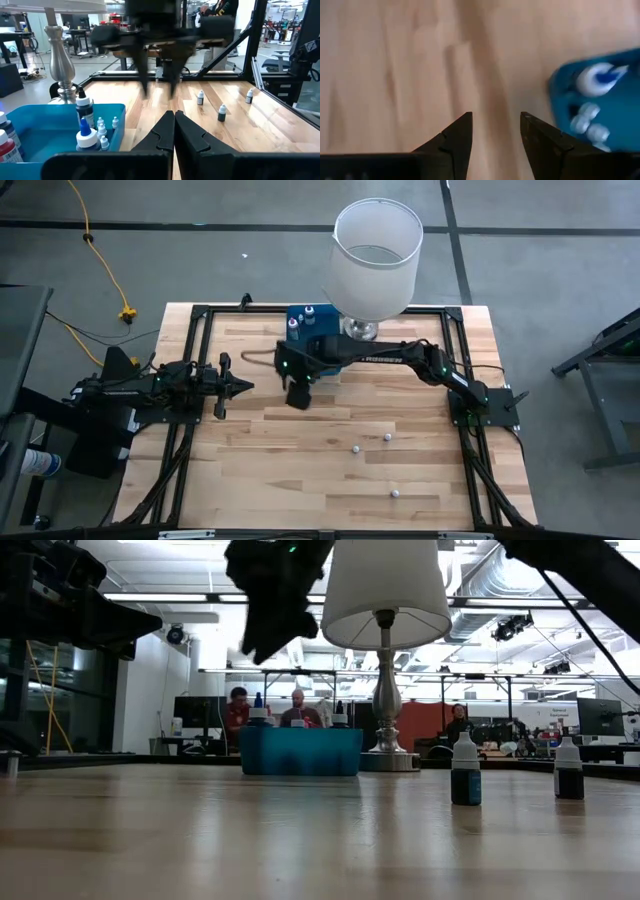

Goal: Pick & Place food coloring
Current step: Put the right small blue food coloring bottle into the blue bin

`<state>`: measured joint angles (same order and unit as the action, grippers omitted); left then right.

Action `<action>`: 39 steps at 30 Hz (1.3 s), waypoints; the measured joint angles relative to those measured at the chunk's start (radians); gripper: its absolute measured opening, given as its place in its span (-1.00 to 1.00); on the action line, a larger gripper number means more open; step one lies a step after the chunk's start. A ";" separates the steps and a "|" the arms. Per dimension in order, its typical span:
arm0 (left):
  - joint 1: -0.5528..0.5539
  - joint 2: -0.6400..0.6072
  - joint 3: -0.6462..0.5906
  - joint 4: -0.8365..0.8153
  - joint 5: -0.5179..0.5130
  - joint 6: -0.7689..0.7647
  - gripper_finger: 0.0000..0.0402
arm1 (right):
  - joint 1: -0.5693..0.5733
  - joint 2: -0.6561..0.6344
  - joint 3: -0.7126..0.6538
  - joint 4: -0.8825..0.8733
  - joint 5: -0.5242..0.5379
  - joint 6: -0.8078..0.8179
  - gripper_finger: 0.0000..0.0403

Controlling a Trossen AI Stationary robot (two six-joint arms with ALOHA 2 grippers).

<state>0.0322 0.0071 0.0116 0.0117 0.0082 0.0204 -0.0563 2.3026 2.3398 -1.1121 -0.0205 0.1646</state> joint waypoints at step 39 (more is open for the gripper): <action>0.000 0.000 0.000 0.000 0.000 0.000 -1.00 | 0.333 -0.748 -1.010 0.026 -0.064 0.130 -0.24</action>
<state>0.0322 0.0067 0.0116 0.0117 0.0082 0.0202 0.2771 1.5545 1.3296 -1.0865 -0.0843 0.2951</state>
